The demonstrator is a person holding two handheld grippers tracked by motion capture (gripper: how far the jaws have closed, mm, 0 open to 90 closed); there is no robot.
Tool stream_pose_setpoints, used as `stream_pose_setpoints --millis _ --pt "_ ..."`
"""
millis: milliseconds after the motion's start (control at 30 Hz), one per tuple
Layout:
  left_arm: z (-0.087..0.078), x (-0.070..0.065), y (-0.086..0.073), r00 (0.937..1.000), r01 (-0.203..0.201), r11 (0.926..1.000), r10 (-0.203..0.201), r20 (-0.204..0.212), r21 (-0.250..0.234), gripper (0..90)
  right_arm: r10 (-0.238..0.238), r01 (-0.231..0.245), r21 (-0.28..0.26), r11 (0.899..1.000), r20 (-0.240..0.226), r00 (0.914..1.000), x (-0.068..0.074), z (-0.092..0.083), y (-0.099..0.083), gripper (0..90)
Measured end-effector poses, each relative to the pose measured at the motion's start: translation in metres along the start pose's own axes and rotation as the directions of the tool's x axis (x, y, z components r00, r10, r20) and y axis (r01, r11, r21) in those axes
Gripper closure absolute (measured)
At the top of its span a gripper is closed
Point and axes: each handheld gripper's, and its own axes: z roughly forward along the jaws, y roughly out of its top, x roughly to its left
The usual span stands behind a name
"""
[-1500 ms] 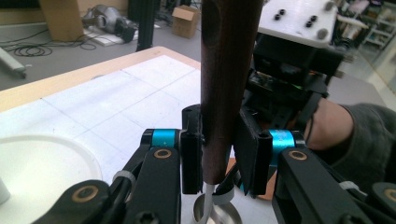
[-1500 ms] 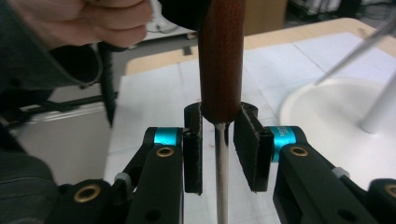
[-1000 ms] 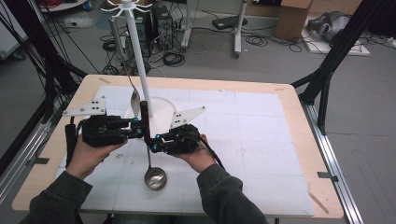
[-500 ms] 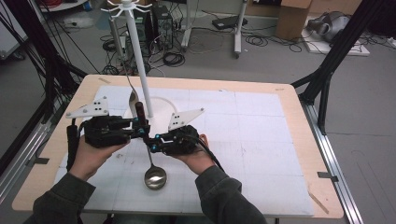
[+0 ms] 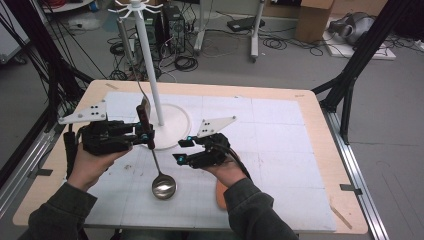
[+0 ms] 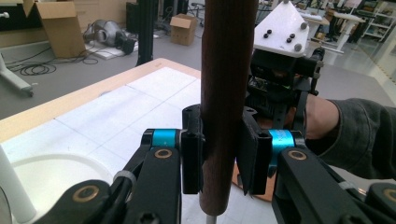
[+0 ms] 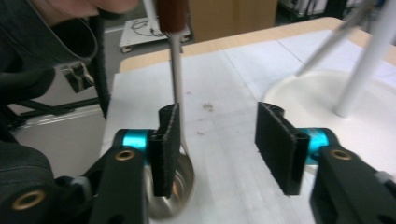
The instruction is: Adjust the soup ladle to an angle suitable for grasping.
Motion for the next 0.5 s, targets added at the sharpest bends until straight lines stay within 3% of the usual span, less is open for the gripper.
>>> stream_pose_setpoints --millis 500 --pt "-0.005 0.009 0.014 0.9995 -0.032 0.9994 0.032 0.001 0.012 73.1 0.018 -0.020 0.019 1.000 0.102 0.9946 -0.009 -0.029 -0.014 34.4"
